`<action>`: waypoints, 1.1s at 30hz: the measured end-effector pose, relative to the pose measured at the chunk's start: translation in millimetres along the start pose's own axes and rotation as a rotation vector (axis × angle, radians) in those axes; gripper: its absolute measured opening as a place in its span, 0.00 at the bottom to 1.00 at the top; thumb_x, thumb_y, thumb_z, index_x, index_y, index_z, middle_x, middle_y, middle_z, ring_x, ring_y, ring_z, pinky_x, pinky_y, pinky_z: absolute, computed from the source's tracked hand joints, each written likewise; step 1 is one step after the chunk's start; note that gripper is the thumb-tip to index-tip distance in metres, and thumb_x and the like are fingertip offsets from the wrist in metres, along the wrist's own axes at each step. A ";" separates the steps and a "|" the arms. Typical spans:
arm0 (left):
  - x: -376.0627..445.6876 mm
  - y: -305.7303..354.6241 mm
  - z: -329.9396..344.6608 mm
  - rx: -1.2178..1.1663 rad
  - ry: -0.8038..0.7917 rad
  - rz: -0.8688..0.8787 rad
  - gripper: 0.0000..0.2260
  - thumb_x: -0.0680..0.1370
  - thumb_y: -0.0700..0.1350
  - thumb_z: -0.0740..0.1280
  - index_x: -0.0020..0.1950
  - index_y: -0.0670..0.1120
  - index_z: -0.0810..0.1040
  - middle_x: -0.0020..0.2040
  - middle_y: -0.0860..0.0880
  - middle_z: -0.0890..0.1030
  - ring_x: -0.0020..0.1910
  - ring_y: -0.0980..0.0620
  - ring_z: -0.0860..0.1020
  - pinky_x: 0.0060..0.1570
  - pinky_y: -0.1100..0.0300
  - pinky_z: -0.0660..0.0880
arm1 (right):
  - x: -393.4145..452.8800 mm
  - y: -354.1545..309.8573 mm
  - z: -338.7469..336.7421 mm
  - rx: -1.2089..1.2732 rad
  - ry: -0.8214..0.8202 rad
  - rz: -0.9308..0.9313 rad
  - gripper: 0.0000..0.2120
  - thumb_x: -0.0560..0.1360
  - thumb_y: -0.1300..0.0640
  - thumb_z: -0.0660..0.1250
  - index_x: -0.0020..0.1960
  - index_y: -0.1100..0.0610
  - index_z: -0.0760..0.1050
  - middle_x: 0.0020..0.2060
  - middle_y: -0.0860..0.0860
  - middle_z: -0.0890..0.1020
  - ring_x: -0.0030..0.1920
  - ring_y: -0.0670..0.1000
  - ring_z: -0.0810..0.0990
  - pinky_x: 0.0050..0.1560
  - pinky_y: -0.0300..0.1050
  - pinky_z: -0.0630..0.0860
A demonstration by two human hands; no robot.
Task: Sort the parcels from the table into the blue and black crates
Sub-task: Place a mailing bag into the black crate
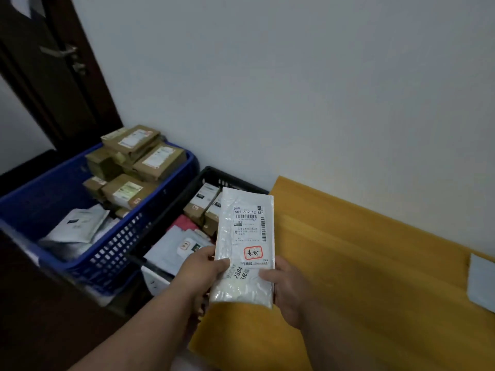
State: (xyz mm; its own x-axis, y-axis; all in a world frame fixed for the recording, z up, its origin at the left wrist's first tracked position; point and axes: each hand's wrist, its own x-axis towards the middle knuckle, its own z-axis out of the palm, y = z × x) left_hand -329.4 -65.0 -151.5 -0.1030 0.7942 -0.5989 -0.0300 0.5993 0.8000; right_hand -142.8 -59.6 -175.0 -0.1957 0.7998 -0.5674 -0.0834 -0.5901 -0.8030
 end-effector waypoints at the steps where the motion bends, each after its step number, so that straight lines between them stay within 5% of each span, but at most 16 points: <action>1: 5.0 -1.9 -23.8 -0.005 0.028 -0.018 0.07 0.78 0.37 0.66 0.53 0.46 0.79 0.44 0.46 0.86 0.42 0.45 0.85 0.42 0.48 0.82 | 8.9 4.6 24.2 -0.016 0.015 0.012 0.17 0.76 0.70 0.64 0.62 0.56 0.74 0.53 0.55 0.85 0.52 0.58 0.84 0.54 0.61 0.80; 8: 40.0 -25.0 -127.0 -0.104 0.140 -0.142 0.08 0.77 0.34 0.67 0.54 0.42 0.77 0.49 0.42 0.84 0.42 0.46 0.84 0.39 0.50 0.81 | 56.3 17.2 132.3 -0.257 0.082 0.101 0.23 0.76 0.68 0.65 0.66 0.49 0.70 0.53 0.50 0.81 0.51 0.53 0.82 0.46 0.50 0.83; 10: 52.2 -26.5 -142.6 -0.148 0.159 -0.144 0.13 0.75 0.33 0.68 0.59 0.41 0.73 0.51 0.43 0.82 0.45 0.44 0.83 0.45 0.43 0.81 | 73.3 10.5 143.4 -0.392 0.099 0.077 0.23 0.76 0.69 0.62 0.66 0.49 0.70 0.53 0.49 0.80 0.50 0.52 0.81 0.45 0.48 0.82; 13: 76.4 -20.1 -171.5 -0.201 0.249 -0.121 0.31 0.74 0.36 0.71 0.73 0.51 0.63 0.57 0.45 0.79 0.50 0.46 0.80 0.46 0.47 0.80 | 101.0 0.1 152.9 -0.620 0.098 0.037 0.21 0.76 0.68 0.58 0.65 0.51 0.71 0.54 0.52 0.79 0.50 0.52 0.80 0.48 0.48 0.81; 16: 103.2 -7.9 -198.7 -0.185 0.337 -0.030 0.33 0.74 0.37 0.71 0.74 0.53 0.61 0.60 0.46 0.78 0.53 0.47 0.79 0.56 0.44 0.77 | 125.1 -5.1 158.8 -0.757 -0.016 0.089 0.19 0.77 0.69 0.57 0.60 0.50 0.72 0.50 0.50 0.78 0.43 0.46 0.78 0.34 0.36 0.75; 22: 163.2 0.3 -214.6 0.406 0.181 -0.014 0.34 0.76 0.44 0.70 0.78 0.55 0.57 0.72 0.47 0.69 0.69 0.44 0.70 0.67 0.45 0.69 | 185.6 -5.5 149.4 -0.801 -0.085 0.145 0.17 0.76 0.69 0.59 0.49 0.47 0.73 0.50 0.51 0.78 0.45 0.48 0.78 0.35 0.35 0.74; 25: 198.4 -5.1 -204.8 0.562 0.074 -0.067 0.29 0.78 0.41 0.66 0.77 0.53 0.61 0.57 0.47 0.79 0.55 0.48 0.78 0.57 0.53 0.75 | 223.5 1.3 141.1 -0.889 -0.065 0.183 0.16 0.76 0.65 0.60 0.55 0.47 0.75 0.58 0.54 0.79 0.53 0.54 0.79 0.53 0.46 0.78; 27: 219.4 -10.6 -199.0 0.681 0.035 -0.045 0.27 0.78 0.41 0.65 0.75 0.54 0.64 0.49 0.49 0.80 0.48 0.51 0.79 0.50 0.56 0.78 | 250.1 12.1 136.8 -1.000 -0.068 0.241 0.22 0.76 0.64 0.56 0.62 0.44 0.74 0.64 0.54 0.76 0.61 0.57 0.76 0.64 0.55 0.72; 33: 264.4 -52.2 -198.0 1.357 -0.175 0.284 0.26 0.78 0.50 0.63 0.76 0.58 0.62 0.75 0.49 0.62 0.70 0.48 0.63 0.67 0.54 0.66 | 302.2 52.4 144.2 -1.288 -0.037 0.308 0.27 0.73 0.57 0.57 0.66 0.33 0.66 0.66 0.48 0.73 0.66 0.54 0.70 0.66 0.57 0.57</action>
State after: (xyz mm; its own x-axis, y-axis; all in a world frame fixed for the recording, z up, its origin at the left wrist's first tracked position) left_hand -551.9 93.9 -344.1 0.1834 0.8452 -0.5020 0.9555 -0.0332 0.2931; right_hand -347.2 135.3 -362.3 -0.0674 0.6373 -0.7677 0.9459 -0.2038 -0.2523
